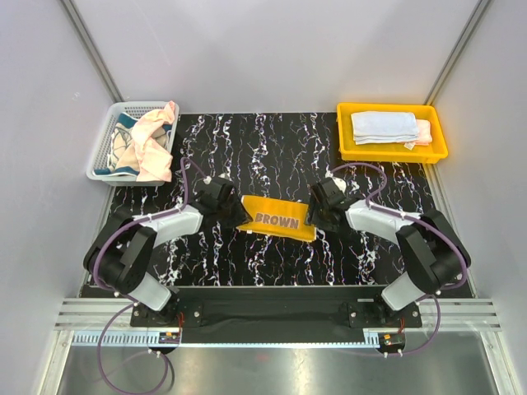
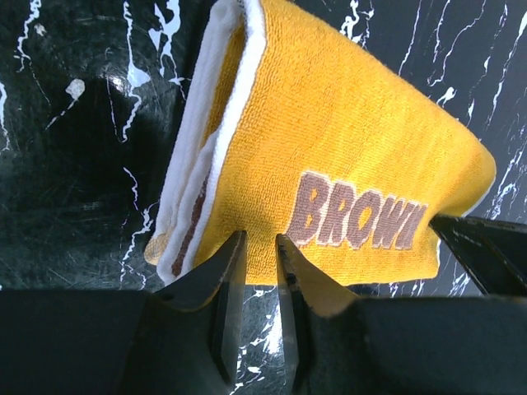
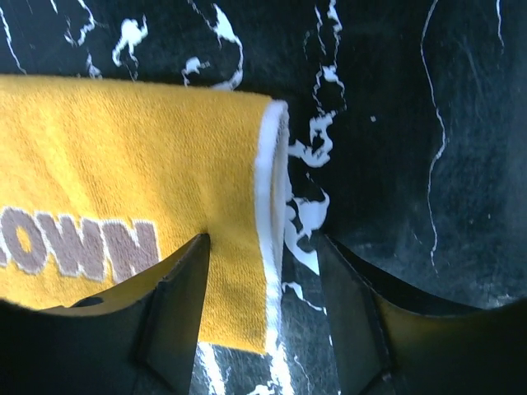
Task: Fold and stack the towels
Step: Neatly place the folded towel into the bin
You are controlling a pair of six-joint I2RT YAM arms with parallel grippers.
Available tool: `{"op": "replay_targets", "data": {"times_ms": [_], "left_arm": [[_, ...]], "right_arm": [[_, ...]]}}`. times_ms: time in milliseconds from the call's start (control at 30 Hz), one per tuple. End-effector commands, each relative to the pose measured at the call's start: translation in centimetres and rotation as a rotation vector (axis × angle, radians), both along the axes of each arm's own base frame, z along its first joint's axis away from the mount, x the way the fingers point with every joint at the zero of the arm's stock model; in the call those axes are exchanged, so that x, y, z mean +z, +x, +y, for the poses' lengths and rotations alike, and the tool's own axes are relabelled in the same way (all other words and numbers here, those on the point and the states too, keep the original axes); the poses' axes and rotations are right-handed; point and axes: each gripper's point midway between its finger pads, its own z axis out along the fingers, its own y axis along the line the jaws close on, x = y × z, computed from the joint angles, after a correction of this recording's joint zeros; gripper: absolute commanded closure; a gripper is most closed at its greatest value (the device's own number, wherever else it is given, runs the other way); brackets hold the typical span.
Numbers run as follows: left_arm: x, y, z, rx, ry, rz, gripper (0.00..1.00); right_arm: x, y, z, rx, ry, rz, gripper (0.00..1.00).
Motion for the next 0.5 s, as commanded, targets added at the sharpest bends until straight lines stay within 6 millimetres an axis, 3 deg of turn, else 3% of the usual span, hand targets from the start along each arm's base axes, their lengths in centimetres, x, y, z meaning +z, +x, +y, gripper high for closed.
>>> {"op": "replay_targets", "data": {"times_ms": [0, 133, 400, 467], "left_arm": [[3.5, 1.4, -1.1, -0.023, -0.044, -0.085, 0.74], [4.8, 1.5, -1.1, -0.030, -0.047, -0.104, 0.74], [10.7, 1.7, -1.2, -0.069, -0.069, -0.198, 0.72], [12.9, 2.1, -1.2, -0.078, -0.084, -0.239, 0.72]], "right_arm": [[-0.3, 1.1, 0.0, -0.016, -0.045, -0.020, 0.38], [-1.3, 0.9, 0.5, 0.003, -0.091, 0.006, 0.46], [-2.8, 0.3, 0.7, 0.021, -0.162, 0.042, 0.65], [-3.2, 0.1, 0.5, 0.024, -0.183, 0.055, 0.80]]}}
